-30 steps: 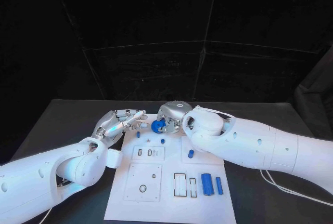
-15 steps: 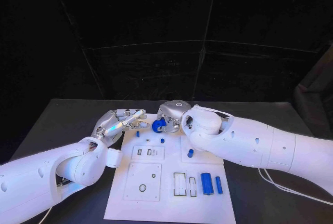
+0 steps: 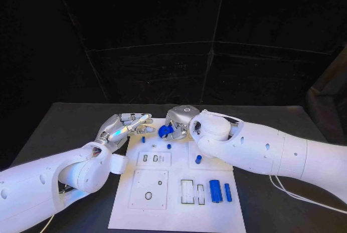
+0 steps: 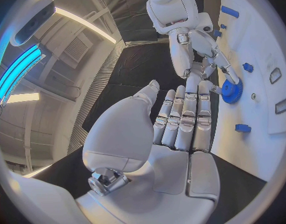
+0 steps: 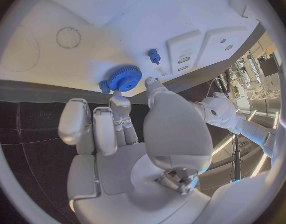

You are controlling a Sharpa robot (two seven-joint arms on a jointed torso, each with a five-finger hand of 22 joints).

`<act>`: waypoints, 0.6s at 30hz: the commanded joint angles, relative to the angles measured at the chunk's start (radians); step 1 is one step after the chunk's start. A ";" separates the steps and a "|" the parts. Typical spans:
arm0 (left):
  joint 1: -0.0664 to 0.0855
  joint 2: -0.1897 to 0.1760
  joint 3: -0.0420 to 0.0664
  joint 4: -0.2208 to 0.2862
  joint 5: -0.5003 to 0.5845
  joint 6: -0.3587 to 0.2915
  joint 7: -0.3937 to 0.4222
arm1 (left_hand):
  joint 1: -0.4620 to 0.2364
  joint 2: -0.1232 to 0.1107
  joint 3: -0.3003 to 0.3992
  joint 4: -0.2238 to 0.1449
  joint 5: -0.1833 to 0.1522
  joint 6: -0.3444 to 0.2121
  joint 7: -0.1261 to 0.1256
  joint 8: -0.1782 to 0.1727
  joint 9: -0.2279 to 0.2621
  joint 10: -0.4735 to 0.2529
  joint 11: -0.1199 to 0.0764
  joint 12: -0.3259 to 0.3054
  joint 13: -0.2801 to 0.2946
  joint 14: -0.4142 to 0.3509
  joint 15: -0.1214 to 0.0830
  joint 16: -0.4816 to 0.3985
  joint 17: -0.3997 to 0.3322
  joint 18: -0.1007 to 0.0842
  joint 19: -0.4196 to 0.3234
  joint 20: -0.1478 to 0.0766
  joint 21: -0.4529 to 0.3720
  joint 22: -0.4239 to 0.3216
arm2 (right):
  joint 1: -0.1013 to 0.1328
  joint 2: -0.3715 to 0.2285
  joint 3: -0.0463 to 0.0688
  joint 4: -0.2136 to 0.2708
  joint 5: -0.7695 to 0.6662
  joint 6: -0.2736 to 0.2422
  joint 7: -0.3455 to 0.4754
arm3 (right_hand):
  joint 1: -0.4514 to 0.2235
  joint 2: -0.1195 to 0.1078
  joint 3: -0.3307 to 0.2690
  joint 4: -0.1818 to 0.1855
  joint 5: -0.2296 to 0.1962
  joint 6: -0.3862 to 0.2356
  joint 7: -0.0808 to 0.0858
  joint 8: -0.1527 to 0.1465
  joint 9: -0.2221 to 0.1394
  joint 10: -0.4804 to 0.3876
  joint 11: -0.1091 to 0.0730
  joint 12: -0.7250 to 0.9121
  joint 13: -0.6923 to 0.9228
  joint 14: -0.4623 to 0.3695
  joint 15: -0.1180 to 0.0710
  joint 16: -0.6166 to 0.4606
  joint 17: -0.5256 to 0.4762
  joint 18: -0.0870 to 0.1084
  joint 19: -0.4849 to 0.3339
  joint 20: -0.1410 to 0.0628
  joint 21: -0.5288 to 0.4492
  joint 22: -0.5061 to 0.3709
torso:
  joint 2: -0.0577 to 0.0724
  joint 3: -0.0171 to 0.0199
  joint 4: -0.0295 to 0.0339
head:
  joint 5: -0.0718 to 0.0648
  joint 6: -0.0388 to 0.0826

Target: Assemble the parts on the task board

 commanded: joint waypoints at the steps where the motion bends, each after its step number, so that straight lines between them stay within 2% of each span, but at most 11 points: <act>1: 0.002 0.001 0.001 0.000 -0.001 0.014 0.002 | 0.001 0.009 0.000 -0.008 -0.003 0.000 0.005 -0.006 -0.001 0.001 0.009 -0.005 -0.001 0.002 0.007 -0.006 0.002 0.015 0.003 0.004 -0.005 -0.001 | 0.002 0.000 0.000 -0.001 0.004 0.016 -0.002 | -0.041 0.028 -0.069 0.005 0.048 -0.003 0.001 0.005 0.002 -0.004 -0.002 0.008 0.007 0.048 0.006 -0.005 -0.001 -0.008 0.000 0.009 -0.003 -0.002 | 0.000 0.0003 -0.0001 | -0.001 0.000; 3: 0.002 0.001 0.001 -0.001 -0.001 0.014 0.002 | 0.000 0.009 0.001 -0.011 -0.003 0.000 0.006 -0.008 -0.001 0.000 0.010 -0.007 -0.001 0.000 0.007 -0.010 0.003 0.015 0.003 0.005 -0.008 -0.003 | 0.002 0.000 0.000 -0.003 0.010 0.017 -0.001 | -0.064 0.046 -0.103 0.005 0.064 -0.004 0.001 0.005 0.002 -0.003 -0.001 0.012 0.012 0.048 0.006 -0.005 0.000 -0.008 0.000 0.009 -0.003 -0.002 | 0.000 0.0005 -0.0002 | -0.001 0.000; 8: 0.002 0.002 0.001 -0.001 -0.001 0.014 0.001 | 0.000 0.009 0.001 -0.011 -0.003 0.000 0.006 -0.008 -0.001 0.000 0.010 -0.007 -0.001 0.000 0.007 -0.010 0.003 0.015 0.003 0.005 -0.008 -0.003 | 0.002 0.001 -0.001 -0.011 0.022 0.031 -0.004 | -0.078 0.064 -0.153 0.006 0.047 -0.018 0.006 0.000 -0.001 -0.002 0.002 0.018 0.020 0.049 0.009 -0.004 0.003 -0.009 0.000 0.011 -0.002 -0.002 | 0.000 0.0001 0.0000 | -0.001 0.000; 15: 0.002 0.001 0.001 -0.002 -0.001 0.014 0.001 | -0.001 0.009 0.001 -0.011 -0.004 0.000 0.006 -0.009 -0.001 0.000 0.010 -0.008 -0.001 0.000 0.008 -0.011 0.003 0.015 0.003 0.005 -0.008 -0.003 | 0.002 -0.001 -0.005 -0.017 0.029 0.028 -0.008 | -0.074 0.076 -0.166 0.006 0.047 -0.031 0.010 -0.003 -0.003 0.001 0.005 0.026 0.028 0.050 0.011 -0.002 0.007 -0.009 0.001 0.013 -0.001 0.000 | 0.000 0.0002 -0.0005 | -0.003 0.001; 18: 0.002 0.001 0.001 -0.001 -0.001 0.014 0.001 | -0.001 0.009 0.001 -0.011 -0.004 0.000 0.006 -0.009 -0.001 0.000 0.010 -0.008 -0.001 0.000 0.008 -0.011 0.003 0.015 0.003 0.005 -0.008 -0.003 | 0.002 -0.006 -0.006 -0.014 0.036 0.011 0.003 | -0.066 0.088 -0.169 0.004 0.057 -0.032 0.010 -0.001 -0.003 0.005 0.006 0.034 0.035 0.050 0.012 0.000 0.010 -0.010 0.003 0.015 0.000 0.004 | 0.000 -0.0006 -0.0009 | -0.003 0.000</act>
